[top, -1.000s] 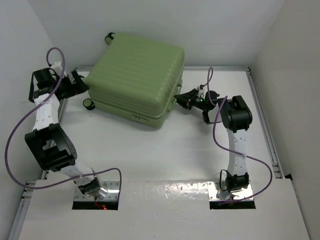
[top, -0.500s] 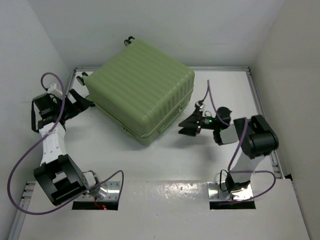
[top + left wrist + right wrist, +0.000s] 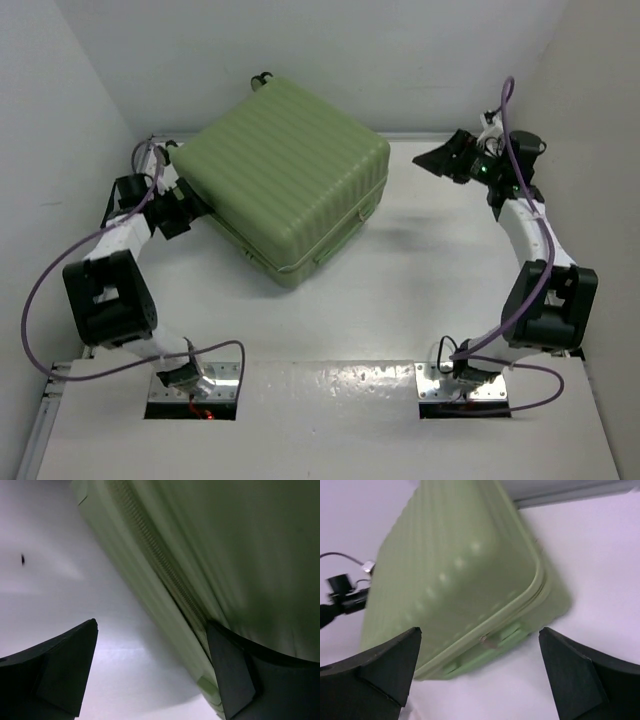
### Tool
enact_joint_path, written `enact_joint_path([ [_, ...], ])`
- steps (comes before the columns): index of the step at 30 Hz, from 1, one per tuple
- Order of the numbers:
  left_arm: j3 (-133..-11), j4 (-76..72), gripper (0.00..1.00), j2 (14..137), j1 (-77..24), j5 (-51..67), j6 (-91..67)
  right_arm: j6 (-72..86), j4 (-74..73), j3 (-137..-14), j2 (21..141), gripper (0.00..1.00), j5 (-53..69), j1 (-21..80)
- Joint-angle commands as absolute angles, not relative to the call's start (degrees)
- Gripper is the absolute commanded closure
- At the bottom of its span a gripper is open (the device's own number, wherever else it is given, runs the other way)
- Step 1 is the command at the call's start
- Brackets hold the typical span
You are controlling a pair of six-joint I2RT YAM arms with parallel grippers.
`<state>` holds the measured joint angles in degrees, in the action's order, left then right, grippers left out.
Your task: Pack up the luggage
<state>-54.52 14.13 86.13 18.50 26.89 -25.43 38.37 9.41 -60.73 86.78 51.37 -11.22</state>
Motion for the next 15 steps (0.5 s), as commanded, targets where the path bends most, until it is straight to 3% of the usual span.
enact_joint_path([
  [1,-63.1,5.5,0.09,93.8,16.2,23.9,-27.6,23.7,-8.0,-67.4,90.4,0.0,32.9,-9.1],
  [4,-70.9,3.6,0.09,102.0,14.7,25.0,-26.6,18.7,-0.6,-72.0,97.5,0.0,30.7,-9.4],
  [5,-73.6,3.6,0.1,104.3,14.7,25.7,-25.7,18.5,1.0,-74.6,105.0,0.0,30.3,-9.5],
  [8,-86.2,5.0,0.1,113.3,13.4,28.0,-21.3,23.5,0.2,-87.7,112.8,0.0,30.5,-9.7],
  [11,-96.5,7.6,0.1,119.1,12.1,28.7,-15.1,26.3,3.7,-92.9,120.7,0.0,29.3,-7.0],
  [15,-99.4,8.3,0.1,119.8,11.5,30.3,-11.3,29.3,4.1,-97.7,126.9,0.0,31.3,-3.0],
])
